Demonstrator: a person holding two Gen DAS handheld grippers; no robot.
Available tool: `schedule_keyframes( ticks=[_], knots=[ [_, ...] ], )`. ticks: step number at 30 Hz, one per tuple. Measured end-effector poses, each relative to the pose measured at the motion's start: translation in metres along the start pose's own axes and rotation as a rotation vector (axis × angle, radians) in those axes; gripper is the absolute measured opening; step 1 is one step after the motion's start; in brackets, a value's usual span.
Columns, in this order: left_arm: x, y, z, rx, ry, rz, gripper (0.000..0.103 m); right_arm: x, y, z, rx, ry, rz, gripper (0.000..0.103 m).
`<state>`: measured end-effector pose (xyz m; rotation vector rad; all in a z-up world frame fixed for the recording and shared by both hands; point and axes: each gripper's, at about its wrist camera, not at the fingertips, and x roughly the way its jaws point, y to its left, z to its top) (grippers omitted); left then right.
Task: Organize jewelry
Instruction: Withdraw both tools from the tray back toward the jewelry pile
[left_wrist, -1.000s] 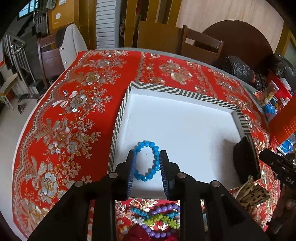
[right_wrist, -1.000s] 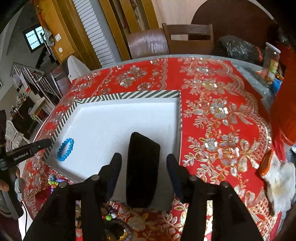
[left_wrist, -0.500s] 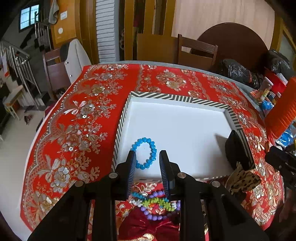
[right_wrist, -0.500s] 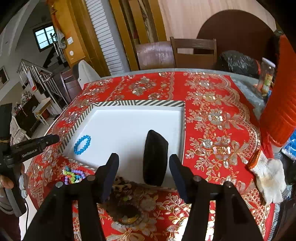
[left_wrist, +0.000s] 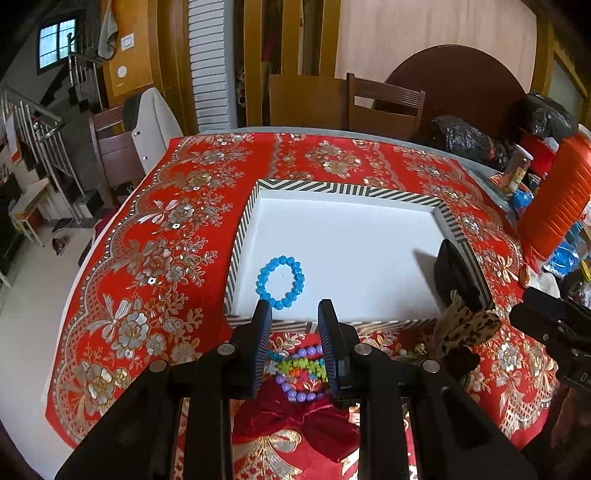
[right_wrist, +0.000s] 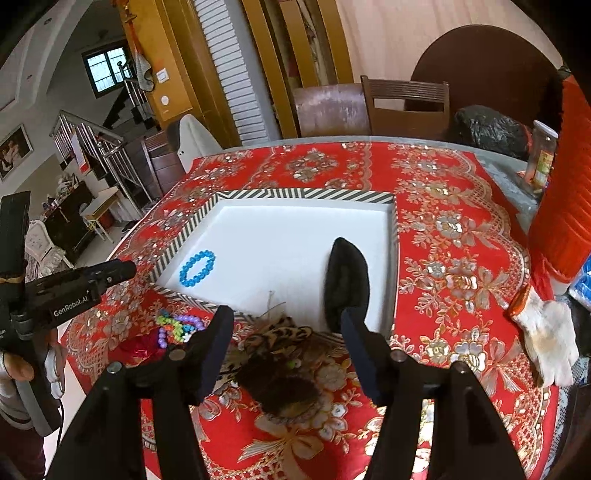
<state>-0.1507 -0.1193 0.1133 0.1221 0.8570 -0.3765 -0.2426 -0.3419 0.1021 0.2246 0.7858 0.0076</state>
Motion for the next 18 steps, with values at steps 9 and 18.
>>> schedule_keyframes(
  ticks=[9,18],
  knots=[
    [-0.01,-0.004,-0.008,0.01,-0.009,0.0,0.023,-0.01,0.005,-0.003,-0.003,-0.017,0.008,0.064],
    [-0.01,-0.003,-0.012,-0.003,0.008,-0.021,0.023,-0.011,0.008,-0.008,-0.013,-0.008,0.008,0.065]
  ],
)
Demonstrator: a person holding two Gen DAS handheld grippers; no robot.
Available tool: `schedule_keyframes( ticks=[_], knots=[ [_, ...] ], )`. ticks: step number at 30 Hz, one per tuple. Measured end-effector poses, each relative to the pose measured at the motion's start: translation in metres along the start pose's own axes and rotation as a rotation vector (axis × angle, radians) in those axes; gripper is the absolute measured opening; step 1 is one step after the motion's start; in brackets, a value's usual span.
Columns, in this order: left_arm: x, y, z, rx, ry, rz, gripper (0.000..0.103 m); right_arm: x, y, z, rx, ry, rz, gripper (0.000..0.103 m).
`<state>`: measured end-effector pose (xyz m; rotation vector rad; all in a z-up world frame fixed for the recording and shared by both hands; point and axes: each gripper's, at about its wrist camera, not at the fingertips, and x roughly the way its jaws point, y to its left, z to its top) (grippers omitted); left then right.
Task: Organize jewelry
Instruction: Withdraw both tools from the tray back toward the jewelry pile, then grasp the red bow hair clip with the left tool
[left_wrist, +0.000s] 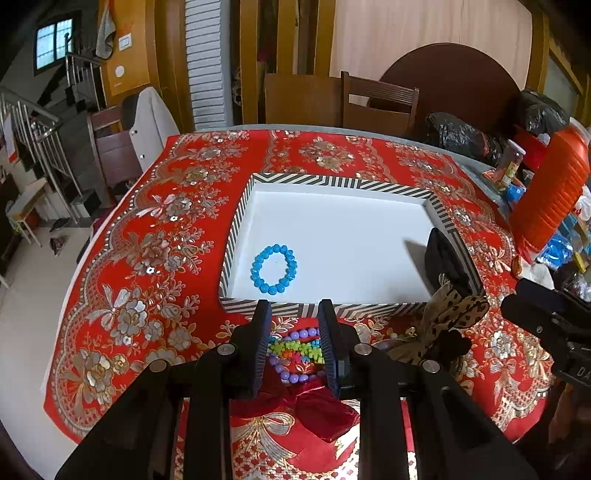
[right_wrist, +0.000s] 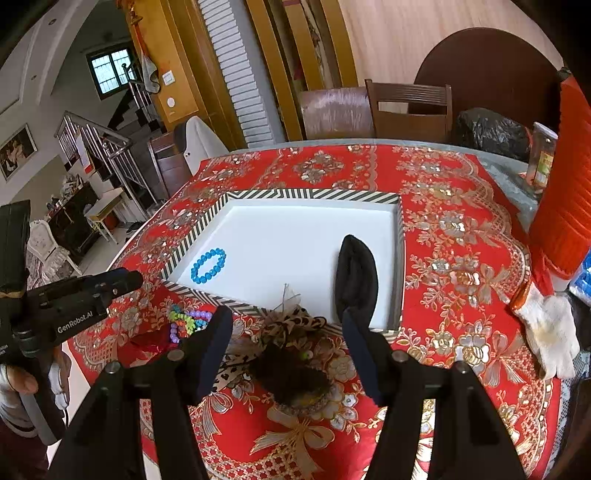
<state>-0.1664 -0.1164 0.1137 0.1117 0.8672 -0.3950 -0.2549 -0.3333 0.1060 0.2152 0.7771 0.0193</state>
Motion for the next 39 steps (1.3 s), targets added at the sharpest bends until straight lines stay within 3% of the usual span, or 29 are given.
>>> schedule_keyframes(
  ticks=[9,17,23,29,39],
  knots=[
    [-0.004,0.033,-0.003,-0.105,0.048,-0.07,0.023,0.004,-0.003,-0.003,0.012,0.017,0.006,0.065],
    [0.015,0.049,-0.034,-0.179,0.194,-0.158,0.024,0.016,-0.008,-0.01,0.011,0.062,0.031,0.065],
    [0.019,0.055,-0.057,-0.315,0.255,-0.249,0.026,0.019,-0.025,-0.014,0.061,0.092,0.019,0.065],
    [0.036,0.058,-0.071,-0.437,0.279,-0.255,0.027,0.027,-0.034,-0.018,0.104,0.125,0.049,0.065],
    [0.058,0.051,-0.069,-0.496,0.264,-0.254,0.03,0.027,-0.021,-0.026,0.055,0.16,0.09,0.065]
  ],
)
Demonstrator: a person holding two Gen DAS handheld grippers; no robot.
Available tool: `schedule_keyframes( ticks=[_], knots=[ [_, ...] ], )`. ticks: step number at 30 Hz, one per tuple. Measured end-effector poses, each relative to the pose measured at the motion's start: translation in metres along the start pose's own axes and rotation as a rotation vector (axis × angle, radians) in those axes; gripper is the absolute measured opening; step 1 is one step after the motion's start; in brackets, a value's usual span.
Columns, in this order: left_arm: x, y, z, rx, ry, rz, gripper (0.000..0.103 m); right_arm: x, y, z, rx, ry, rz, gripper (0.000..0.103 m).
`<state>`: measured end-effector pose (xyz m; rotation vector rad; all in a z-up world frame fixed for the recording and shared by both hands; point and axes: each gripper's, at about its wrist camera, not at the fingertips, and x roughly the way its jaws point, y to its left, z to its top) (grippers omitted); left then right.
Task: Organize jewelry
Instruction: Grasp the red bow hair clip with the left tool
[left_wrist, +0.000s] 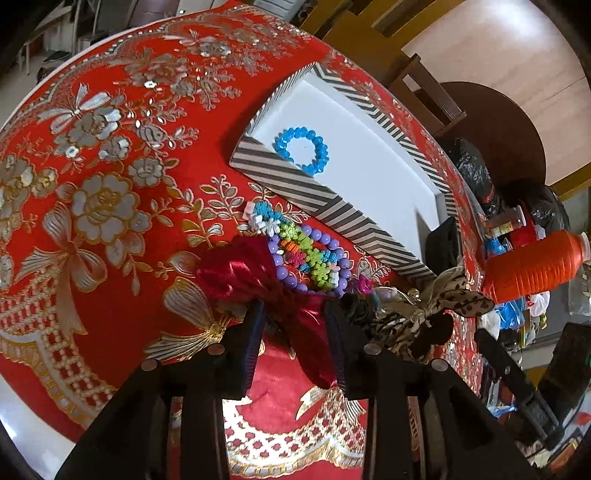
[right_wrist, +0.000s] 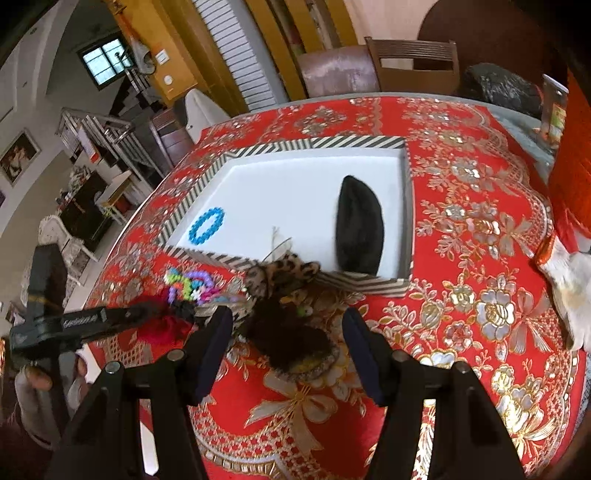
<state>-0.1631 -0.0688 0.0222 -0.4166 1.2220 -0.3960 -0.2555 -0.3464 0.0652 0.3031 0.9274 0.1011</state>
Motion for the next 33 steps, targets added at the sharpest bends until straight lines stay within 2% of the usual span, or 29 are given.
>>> schedule_keyframes(
  ticks=[3,6,14,15,17,18,19,20,22,26,27,31,33],
  knots=[
    [0.01,0.002,0.0,-0.008,0.027,0.007,0.03,0.009,-0.004,-0.005,0.002,0.03,-0.017,0.065],
    [0.01,0.0,0.0,0.009,0.016,0.018,0.031,0.015,-0.007,-0.01,0.011,0.051,-0.019,0.065],
    [0.012,-0.003,-0.001,0.025,0.009,0.032,0.03,0.026,0.003,-0.007,-0.072,0.022,-0.029,0.065],
    [0.013,-0.004,-0.001,0.027,0.008,0.033,0.03,0.031,0.005,-0.005,-0.094,0.028,-0.03,0.061],
    [0.013,-0.002,-0.001,0.026,0.008,0.031,0.02,0.039,0.012,-0.003,-0.147,0.035,-0.031,0.04],
    [0.012,-0.001,0.0,0.025,0.008,0.03,0.018,0.044,0.015,-0.002,-0.172,0.036,-0.036,0.023],
    [0.011,0.0,0.0,0.025,0.005,0.027,0.015,0.046,0.017,-0.002,-0.187,0.037,-0.036,0.017],
    [0.009,0.0,0.0,0.029,-0.002,0.022,0.01,0.045,0.017,-0.002,-0.187,0.033,-0.031,0.016],
    [0.0,-0.002,0.0,0.055,-0.031,0.02,0.008,0.037,0.015,-0.001,-0.171,0.021,-0.005,0.009],
    [-0.015,-0.005,0.001,0.091,-0.05,0.004,0.006,0.006,0.014,0.004,-0.143,-0.052,0.047,0.006],
    [-0.018,-0.005,0.001,0.099,-0.058,0.004,0.005,-0.001,0.016,0.006,-0.149,-0.073,0.051,0.001],
    [-0.032,-0.007,0.001,0.111,-0.077,-0.01,0.005,-0.018,0.019,0.012,-0.161,-0.11,0.052,0.001],
    [-0.038,-0.008,0.001,0.12,-0.088,-0.009,0.005,-0.019,0.02,0.012,-0.182,-0.104,0.023,0.001]
  ],
)
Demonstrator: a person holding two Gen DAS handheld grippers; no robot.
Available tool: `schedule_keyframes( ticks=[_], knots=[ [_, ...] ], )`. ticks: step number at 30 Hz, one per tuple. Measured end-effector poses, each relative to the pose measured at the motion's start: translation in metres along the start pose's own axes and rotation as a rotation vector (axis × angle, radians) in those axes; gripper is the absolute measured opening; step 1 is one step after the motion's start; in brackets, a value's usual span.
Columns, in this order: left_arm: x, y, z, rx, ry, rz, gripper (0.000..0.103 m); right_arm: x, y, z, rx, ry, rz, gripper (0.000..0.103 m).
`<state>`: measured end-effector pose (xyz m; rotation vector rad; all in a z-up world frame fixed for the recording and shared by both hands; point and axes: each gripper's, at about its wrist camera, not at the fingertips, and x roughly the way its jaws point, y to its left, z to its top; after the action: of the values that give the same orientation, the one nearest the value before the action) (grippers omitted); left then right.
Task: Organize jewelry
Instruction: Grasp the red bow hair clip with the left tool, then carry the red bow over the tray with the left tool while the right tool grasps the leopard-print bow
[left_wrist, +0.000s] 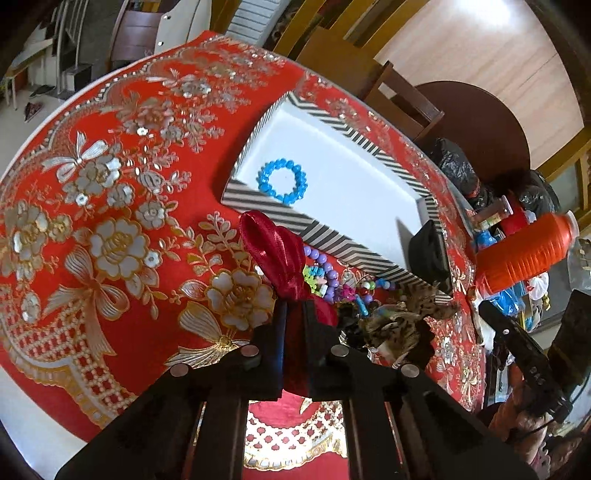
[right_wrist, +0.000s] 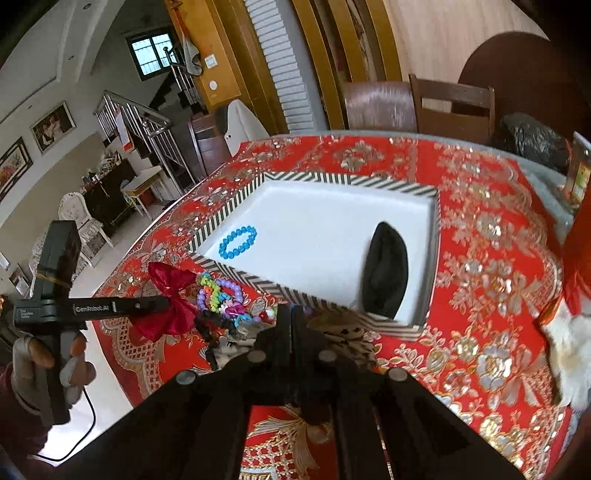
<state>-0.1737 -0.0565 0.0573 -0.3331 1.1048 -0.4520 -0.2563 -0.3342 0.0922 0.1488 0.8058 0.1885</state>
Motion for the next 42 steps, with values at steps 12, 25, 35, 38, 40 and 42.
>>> schedule_keyframes(
  ticks=[12,25,35,38,40,42],
  knots=[
    [-0.008,-0.005,0.004,0.002,-0.029,-0.006,0.005,0.041,-0.004,-0.034,-0.04,0.184,-0.04,0.049],
    [-0.024,-0.011,0.018,0.029,-0.077,-0.012,0.005,0.009,-0.003,-0.016,-0.022,0.051,0.009,0.011],
    [-0.023,-0.03,0.038,0.082,-0.106,-0.006,0.005,-0.01,0.001,0.015,-0.021,-0.023,0.015,0.011],
    [-0.018,-0.036,0.045,0.108,-0.107,0.003,0.005,-0.015,0.0,0.027,-0.028,-0.049,0.008,0.011],
    [-0.014,-0.041,0.05,0.125,-0.109,0.012,0.005,-0.015,-0.002,0.037,-0.027,-0.069,0.0,0.011],
    [-0.007,-0.044,0.055,0.138,-0.108,0.023,0.005,-0.013,-0.004,0.046,-0.023,-0.077,-0.007,0.011]
  ],
)
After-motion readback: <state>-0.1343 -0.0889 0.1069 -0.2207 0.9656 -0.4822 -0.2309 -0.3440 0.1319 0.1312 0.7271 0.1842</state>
